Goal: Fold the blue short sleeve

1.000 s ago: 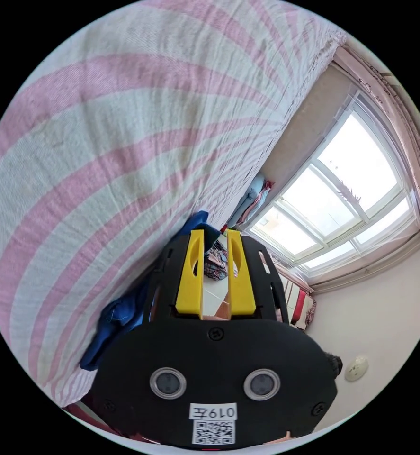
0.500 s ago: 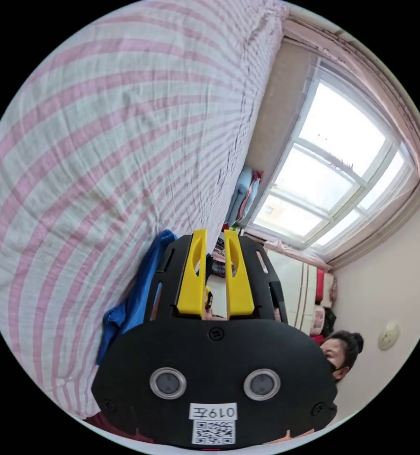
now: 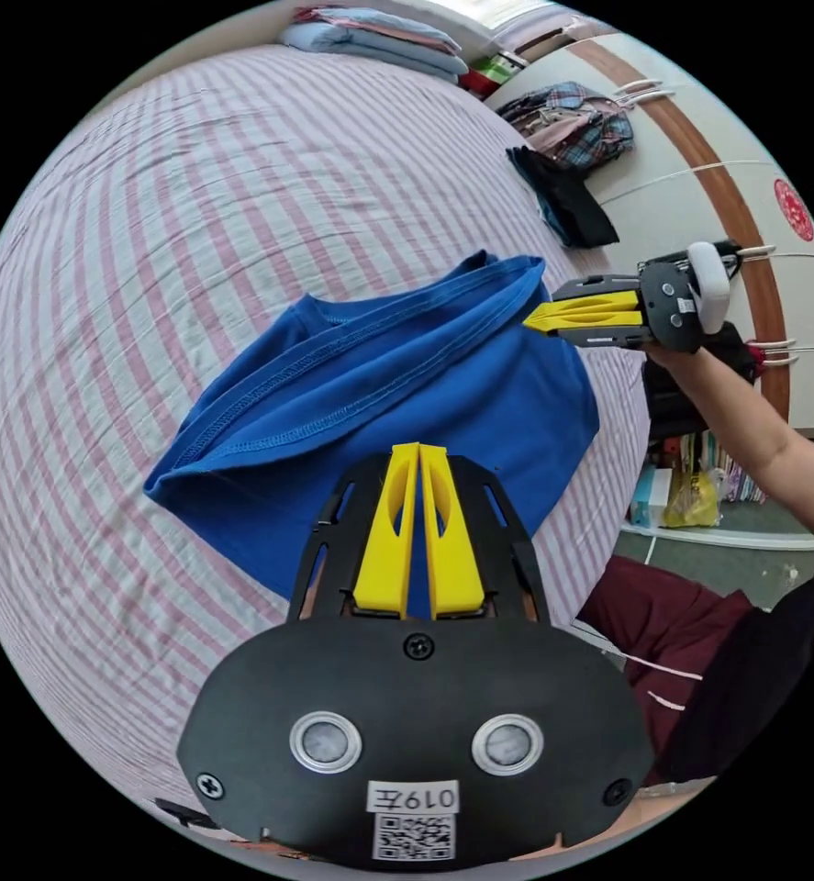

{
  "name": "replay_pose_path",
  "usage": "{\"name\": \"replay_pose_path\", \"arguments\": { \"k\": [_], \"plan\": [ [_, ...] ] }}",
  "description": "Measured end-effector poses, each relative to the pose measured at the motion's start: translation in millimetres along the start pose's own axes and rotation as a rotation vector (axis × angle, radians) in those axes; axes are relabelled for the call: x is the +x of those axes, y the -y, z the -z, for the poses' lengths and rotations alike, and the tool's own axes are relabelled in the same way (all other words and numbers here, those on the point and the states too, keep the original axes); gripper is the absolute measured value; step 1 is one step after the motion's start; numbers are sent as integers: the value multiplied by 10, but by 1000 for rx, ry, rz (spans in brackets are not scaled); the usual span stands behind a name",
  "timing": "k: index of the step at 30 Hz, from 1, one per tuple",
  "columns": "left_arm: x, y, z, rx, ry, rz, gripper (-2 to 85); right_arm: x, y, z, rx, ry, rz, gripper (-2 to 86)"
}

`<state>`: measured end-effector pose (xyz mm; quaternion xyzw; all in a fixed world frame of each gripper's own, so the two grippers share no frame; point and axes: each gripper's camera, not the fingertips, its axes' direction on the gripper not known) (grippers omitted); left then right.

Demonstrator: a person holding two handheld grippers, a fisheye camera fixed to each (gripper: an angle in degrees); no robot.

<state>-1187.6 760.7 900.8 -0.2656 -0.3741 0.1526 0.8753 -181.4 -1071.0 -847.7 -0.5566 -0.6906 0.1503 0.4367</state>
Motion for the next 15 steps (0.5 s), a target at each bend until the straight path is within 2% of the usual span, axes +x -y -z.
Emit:
{"name": "replay_pose_path", "arguments": {
  "k": [4,9,15],
  "plan": [
    [53,249,-71,-41,28,56,10,-28,353,-5,-84,-36,34,-10],
    [0,348,90,-12,27,119,10,252,466,226,-61,-29,-31,-9],
    [8,357,396,102,128,154,9,519,461,444,-29,-62,-99,-10]
  ]
}}
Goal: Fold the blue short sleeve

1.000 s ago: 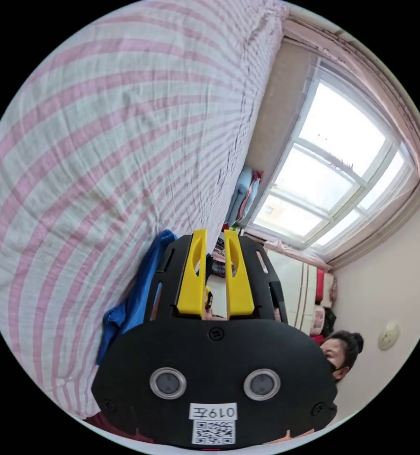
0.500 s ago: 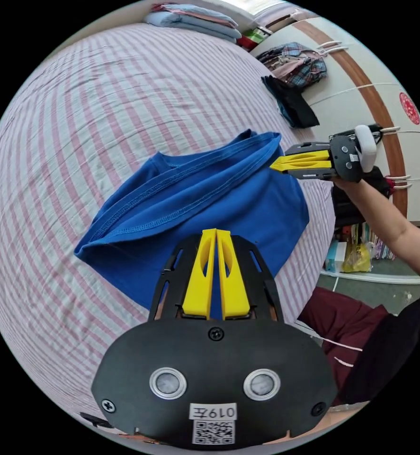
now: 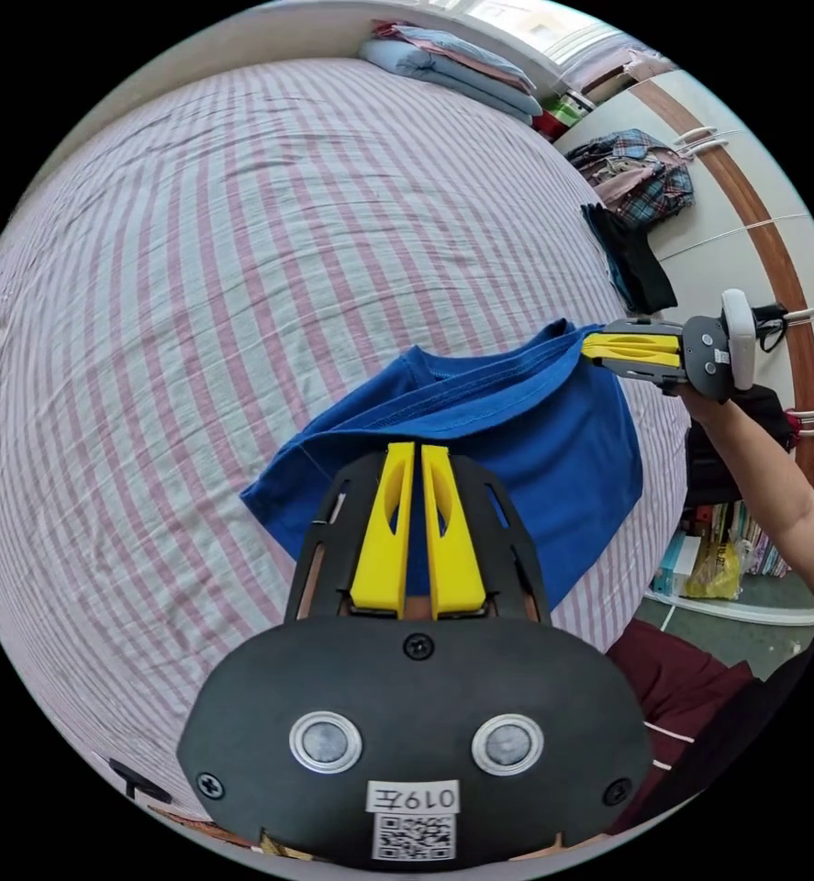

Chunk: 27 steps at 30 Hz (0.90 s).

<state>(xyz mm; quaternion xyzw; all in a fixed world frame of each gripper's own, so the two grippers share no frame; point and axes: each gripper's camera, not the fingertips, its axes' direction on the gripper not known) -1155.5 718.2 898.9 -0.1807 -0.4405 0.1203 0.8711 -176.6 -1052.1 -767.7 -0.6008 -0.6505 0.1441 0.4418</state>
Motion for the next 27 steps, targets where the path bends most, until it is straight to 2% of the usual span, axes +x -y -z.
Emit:
{"name": "replay_pose_path", "arguments": {
  "k": [5,10,18,21,24,27],
  "plan": [
    [28,-81,188,36,161,5,9,245,-182,265,85,-60,-106,-10],
    [33,-144,251,70,161,59,12,335,-401,405,129,-39,-122,-10],
    [36,-254,280,76,174,128,17,659,-450,360,62,-32,-177,-8],
    [117,-448,501,153,195,140,26,693,-572,567,118,-51,-193,-5],
    [309,-641,621,219,195,78,45,601,-620,784,206,-77,-159,12],
    [541,-573,564,235,205,-122,88,647,-530,756,222,26,-83,82]
  ]
}}
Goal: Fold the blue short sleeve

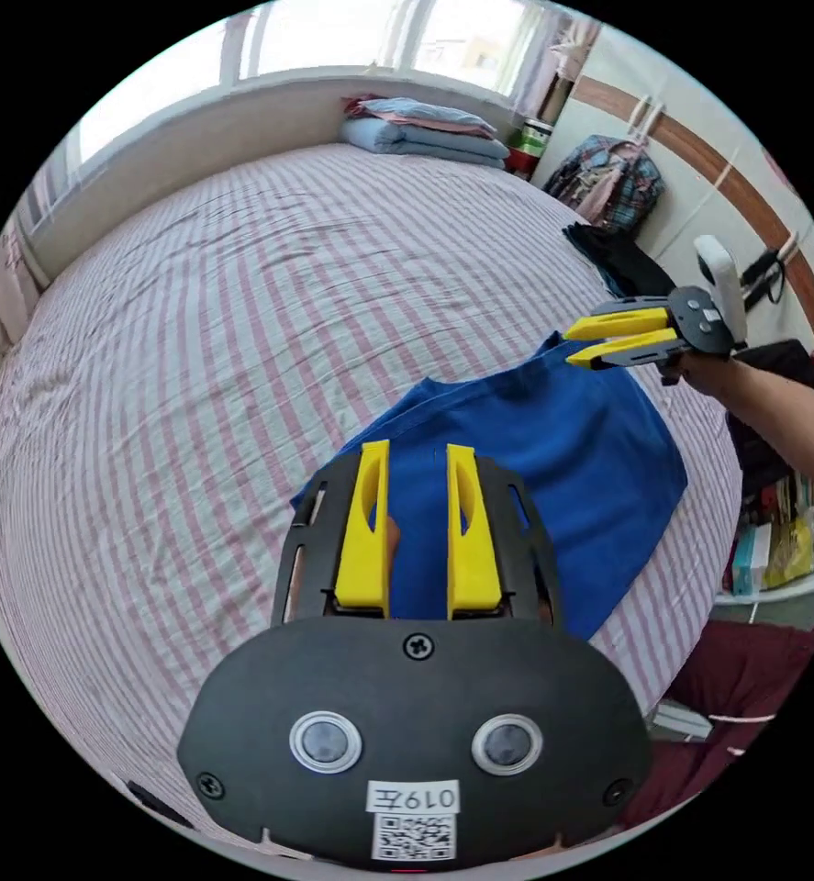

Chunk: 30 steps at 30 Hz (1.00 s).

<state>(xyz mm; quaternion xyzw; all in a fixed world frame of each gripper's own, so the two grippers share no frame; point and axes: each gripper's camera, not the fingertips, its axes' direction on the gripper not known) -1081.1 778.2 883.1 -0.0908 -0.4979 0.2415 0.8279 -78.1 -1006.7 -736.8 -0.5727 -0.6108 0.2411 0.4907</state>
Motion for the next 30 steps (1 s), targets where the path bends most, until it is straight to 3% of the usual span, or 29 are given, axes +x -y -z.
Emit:
{"name": "replay_pose_path", "arguments": {
  "k": [5,8,11,19,24,30],
  "plan": [
    [215,472,-133,0,-56,-240,109,168,343,28,29,98,61,99],
    [243,587,-350,-87,-64,-291,97,150,578,-101,-45,153,152,85],
    [202,538,-523,-155,-56,-303,83,156,705,-228,-121,198,216,10],
    [-55,249,-564,-122,-59,-201,72,320,803,-58,-150,153,177,40],
    [-200,-38,-261,1,-30,-122,56,663,487,584,-33,95,23,67],
    [-535,-608,-126,32,-97,-19,18,967,-63,924,-162,58,-36,72]
  ]
}}
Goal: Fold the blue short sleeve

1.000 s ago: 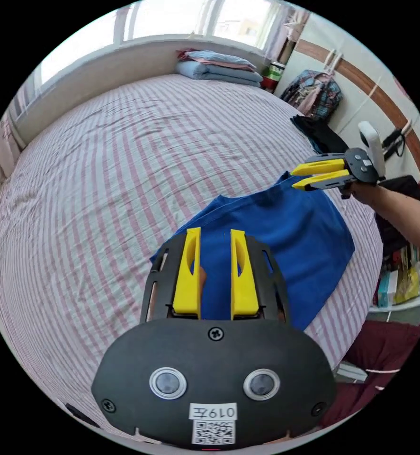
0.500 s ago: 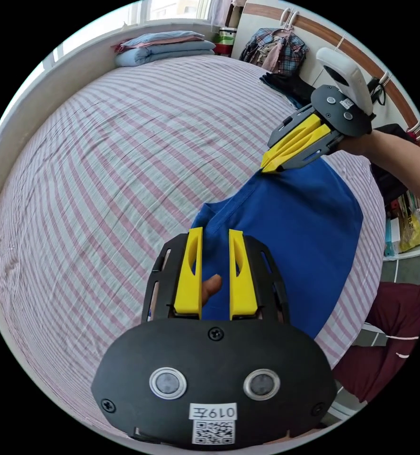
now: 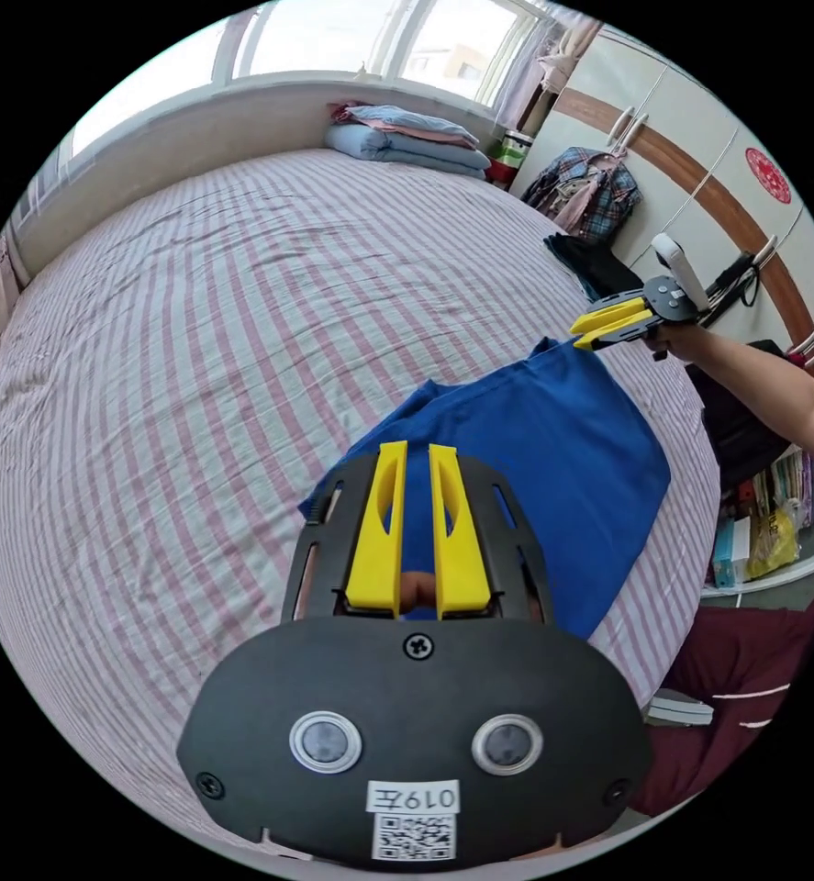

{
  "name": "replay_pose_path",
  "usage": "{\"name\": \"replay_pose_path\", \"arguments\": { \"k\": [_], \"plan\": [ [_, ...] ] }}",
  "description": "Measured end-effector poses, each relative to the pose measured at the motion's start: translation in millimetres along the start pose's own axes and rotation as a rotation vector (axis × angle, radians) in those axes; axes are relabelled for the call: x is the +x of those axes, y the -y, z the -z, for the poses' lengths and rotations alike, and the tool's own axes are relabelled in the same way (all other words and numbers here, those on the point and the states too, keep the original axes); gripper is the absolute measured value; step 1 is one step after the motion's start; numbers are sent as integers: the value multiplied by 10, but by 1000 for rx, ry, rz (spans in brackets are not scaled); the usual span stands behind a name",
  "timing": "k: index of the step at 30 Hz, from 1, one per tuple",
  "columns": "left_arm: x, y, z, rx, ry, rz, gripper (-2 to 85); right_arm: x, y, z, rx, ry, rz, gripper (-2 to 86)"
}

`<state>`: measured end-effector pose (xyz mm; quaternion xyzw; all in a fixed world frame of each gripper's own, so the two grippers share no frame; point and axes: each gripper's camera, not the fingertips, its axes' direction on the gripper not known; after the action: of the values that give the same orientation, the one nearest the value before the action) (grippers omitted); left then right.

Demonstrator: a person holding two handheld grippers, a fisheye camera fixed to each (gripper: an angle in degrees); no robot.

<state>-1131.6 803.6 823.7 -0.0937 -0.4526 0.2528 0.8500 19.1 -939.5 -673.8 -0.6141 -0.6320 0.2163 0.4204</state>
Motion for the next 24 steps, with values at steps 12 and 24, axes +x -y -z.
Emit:
{"name": "replay_pose_path", "arguments": {
  "k": [12,24],
  "plan": [
    [-701,-756,55,-5,11,250,33,-1825,295,928,114,-304,107,44],
    [-1398,-1981,23,48,-254,500,69,-6613,234,1095,218,-465,529,86]
  ]
}}
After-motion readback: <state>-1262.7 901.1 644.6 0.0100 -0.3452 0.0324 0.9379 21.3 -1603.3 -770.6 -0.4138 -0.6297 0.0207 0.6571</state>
